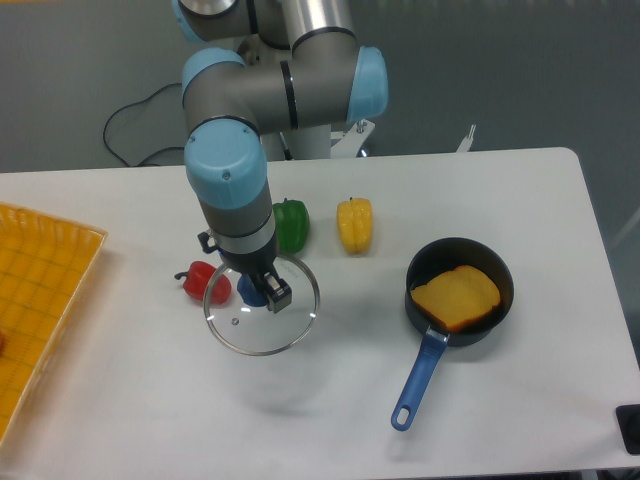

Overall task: Close the pot lid
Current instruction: 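Lift the glass lid by its blue knob with the gripper, then carry the held glass lid over the black saucepan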

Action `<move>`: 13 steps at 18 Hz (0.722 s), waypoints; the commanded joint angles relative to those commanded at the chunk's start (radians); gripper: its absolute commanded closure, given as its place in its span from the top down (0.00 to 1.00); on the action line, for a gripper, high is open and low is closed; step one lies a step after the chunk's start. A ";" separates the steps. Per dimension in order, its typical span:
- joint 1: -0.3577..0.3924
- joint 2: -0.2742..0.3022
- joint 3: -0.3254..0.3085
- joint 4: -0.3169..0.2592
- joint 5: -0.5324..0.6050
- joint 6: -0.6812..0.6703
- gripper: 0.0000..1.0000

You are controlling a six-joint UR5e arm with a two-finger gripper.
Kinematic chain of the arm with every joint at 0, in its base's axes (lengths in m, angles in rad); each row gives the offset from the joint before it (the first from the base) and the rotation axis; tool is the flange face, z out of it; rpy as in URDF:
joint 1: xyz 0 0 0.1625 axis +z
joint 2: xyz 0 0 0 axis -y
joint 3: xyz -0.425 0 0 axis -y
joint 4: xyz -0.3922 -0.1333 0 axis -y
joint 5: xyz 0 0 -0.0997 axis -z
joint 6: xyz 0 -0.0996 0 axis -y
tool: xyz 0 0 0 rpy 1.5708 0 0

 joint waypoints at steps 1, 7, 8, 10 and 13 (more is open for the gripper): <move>0.008 0.002 0.000 0.002 0.006 0.015 0.63; 0.049 -0.003 -0.005 0.002 0.055 0.101 0.63; 0.063 -0.005 -0.005 0.002 0.057 0.118 0.63; 0.086 -0.006 -0.005 0.002 0.058 0.152 0.63; 0.127 -0.008 -0.003 0.005 0.060 0.198 0.63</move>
